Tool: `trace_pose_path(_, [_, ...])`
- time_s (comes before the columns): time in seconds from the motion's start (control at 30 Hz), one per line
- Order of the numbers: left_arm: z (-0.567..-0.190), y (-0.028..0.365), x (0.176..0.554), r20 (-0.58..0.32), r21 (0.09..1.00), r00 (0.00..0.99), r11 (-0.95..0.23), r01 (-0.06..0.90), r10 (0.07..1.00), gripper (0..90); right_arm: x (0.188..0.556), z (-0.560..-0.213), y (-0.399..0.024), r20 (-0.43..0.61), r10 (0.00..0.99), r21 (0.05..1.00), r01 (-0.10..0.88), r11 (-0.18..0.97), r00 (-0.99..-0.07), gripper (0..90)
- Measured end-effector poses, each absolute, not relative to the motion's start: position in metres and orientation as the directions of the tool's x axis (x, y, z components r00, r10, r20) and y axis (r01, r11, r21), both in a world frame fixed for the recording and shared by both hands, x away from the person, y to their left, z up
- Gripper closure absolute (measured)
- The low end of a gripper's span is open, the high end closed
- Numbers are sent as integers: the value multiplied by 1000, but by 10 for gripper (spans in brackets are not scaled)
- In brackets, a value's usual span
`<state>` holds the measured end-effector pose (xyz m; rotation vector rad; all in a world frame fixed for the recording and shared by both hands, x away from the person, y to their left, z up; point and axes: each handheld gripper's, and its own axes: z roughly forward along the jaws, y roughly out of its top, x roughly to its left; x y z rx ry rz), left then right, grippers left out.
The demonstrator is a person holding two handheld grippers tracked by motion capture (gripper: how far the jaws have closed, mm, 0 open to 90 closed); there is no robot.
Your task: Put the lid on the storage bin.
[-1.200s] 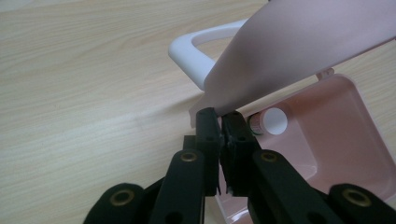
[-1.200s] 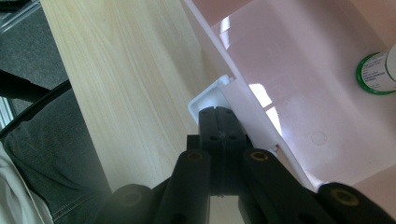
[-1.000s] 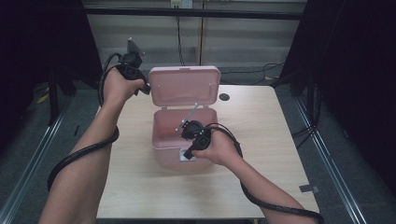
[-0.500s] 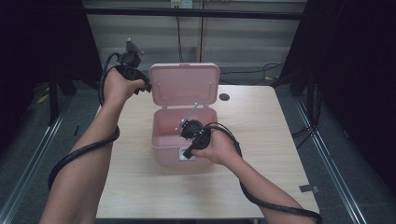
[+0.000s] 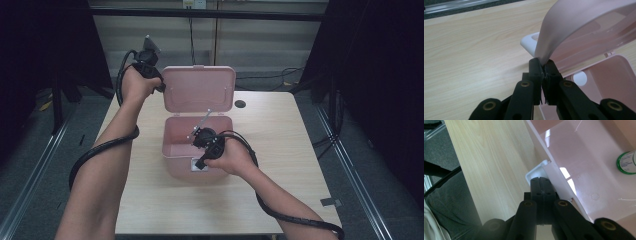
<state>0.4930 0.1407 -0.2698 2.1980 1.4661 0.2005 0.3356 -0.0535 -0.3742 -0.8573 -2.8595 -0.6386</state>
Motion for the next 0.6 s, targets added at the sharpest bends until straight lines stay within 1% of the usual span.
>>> trace_pose_path(0.43, [-268,141,467,-112,481,426,-326,814,898,861,337,-374,-54,194,505,367,539,758,-841,900])
trace_pose_path(0.6, [-270,142,458,-111,499,425,-320,806,898,858,336,-375,-54,195,510,369,545,753,-837,900])
